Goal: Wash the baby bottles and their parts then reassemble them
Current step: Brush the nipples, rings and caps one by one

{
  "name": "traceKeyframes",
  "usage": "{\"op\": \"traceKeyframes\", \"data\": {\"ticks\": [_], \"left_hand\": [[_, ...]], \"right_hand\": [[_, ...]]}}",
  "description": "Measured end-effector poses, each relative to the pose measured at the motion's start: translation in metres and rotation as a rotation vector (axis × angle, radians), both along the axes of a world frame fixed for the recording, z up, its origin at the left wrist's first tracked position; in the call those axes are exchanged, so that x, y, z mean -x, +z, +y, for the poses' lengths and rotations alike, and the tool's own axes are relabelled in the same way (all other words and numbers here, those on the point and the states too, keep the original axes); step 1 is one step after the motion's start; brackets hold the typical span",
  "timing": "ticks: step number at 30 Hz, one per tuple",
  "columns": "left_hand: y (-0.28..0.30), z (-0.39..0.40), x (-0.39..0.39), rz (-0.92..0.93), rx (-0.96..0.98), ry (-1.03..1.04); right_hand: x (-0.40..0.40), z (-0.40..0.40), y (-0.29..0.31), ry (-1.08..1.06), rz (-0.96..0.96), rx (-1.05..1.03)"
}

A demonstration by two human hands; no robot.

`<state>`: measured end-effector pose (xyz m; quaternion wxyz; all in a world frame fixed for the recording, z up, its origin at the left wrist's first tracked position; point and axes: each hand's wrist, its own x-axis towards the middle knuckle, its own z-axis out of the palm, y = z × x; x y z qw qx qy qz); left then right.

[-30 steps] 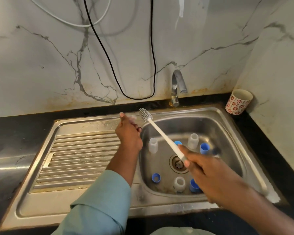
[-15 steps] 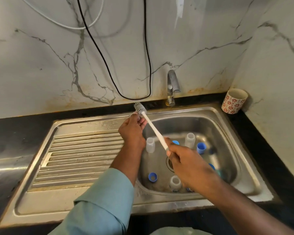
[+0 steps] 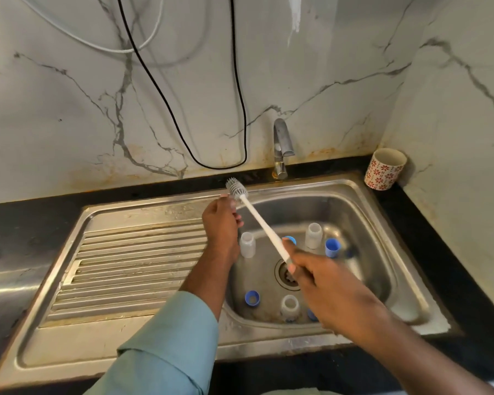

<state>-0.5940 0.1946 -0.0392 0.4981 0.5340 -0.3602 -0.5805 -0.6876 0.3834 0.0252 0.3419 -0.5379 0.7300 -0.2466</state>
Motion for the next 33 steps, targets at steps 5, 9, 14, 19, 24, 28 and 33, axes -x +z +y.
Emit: {"op": "traceKeyframes", "data": {"ticks": [5, 9, 14, 19, 24, 28, 33], "left_hand": [[0.007, -0.005, -0.009, 0.015, -0.013, 0.089], [0.005, -0.004, -0.013, -0.009, -0.011, 0.039], [0.003, -0.001, -0.020, 0.042, -0.001, 0.118], [0.004, -0.009, -0.039, 0.014, 0.032, 0.054], [0.004, -0.019, -0.055, -0.090, 0.129, 0.074], [0.006, -0.018, -0.046, -0.060, 0.098, 0.154], [0.004, -0.021, -0.045, -0.046, 0.070, 0.191]], "right_hand": [[0.013, 0.002, 0.006, -0.006, -0.020, -0.004], [0.002, -0.004, 0.005, 0.053, 0.027, -0.017], [-0.006, -0.005, 0.006, 0.060, 0.002, -0.059], [0.007, -0.014, 0.023, 0.077, -0.073, -0.145], [0.020, -0.005, 0.043, 0.069, -0.134, -0.143], [0.004, -0.009, 0.034, 0.088, -0.131, -0.099], [-0.007, -0.006, 0.035, 0.118, -0.176, -0.118]]}}
